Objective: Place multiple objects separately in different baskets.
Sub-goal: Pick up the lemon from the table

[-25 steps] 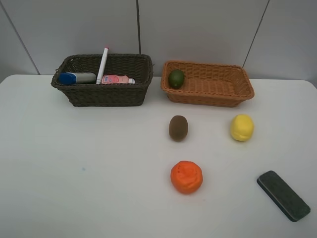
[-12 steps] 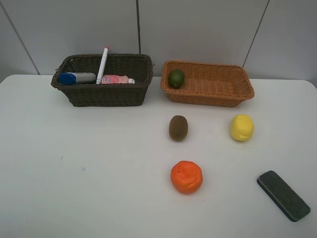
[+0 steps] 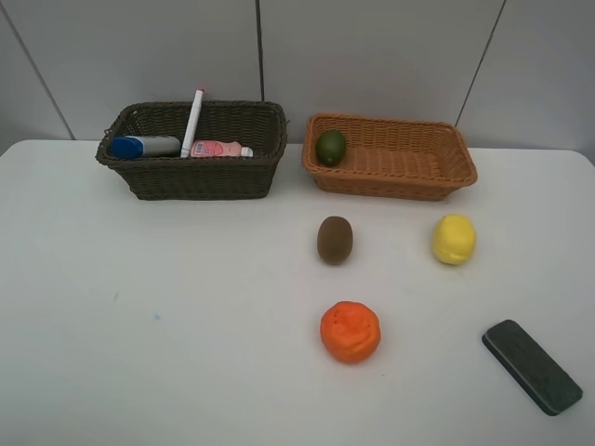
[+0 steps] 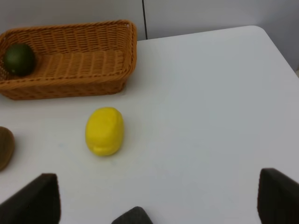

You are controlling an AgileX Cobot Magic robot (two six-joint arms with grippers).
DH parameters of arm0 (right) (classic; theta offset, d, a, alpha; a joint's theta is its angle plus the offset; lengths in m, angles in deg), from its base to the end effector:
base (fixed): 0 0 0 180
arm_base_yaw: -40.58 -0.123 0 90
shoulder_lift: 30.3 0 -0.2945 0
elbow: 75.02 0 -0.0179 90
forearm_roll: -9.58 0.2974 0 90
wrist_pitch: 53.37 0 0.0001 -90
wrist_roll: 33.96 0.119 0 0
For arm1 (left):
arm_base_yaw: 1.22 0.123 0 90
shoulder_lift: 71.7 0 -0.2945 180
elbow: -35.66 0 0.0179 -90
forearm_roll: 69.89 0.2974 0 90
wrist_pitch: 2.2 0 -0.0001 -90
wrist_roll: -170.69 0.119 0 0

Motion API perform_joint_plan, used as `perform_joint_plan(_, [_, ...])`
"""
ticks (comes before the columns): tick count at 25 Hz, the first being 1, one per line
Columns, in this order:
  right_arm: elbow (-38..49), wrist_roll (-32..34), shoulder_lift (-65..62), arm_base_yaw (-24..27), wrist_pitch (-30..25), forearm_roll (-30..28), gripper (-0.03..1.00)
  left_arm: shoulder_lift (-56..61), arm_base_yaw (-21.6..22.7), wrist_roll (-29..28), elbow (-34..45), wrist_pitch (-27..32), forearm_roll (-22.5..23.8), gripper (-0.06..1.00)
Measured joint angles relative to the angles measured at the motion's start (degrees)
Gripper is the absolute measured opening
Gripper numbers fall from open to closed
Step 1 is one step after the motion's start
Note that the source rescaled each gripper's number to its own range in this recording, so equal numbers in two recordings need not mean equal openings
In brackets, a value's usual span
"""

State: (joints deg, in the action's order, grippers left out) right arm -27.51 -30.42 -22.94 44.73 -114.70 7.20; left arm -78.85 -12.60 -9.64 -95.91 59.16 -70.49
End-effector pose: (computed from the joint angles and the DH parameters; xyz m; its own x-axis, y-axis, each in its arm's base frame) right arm 0.0471 -0.0078 0.2939 -0.4352 0.0735 -0.8973 0.1232 0.9921 0.0215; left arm 0.0479 -0.0107 0.2885 -0.4463 0.0788 -0.8914 0.2005 0.9796 -0.0138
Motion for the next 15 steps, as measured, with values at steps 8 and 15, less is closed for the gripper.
perform_joint_plan(8, [0.0,0.0,2.4,0.0,0.0,-0.7,1.00,0.0,2.9,0.0,0.0,0.0,-0.1,1.00])
perform_joint_plan(15, [-0.6,2.7,22.9,0.0,0.7,-2.3,1.00,0.0,3.0,0.0,0.0,0.0,-0.1,1.00])
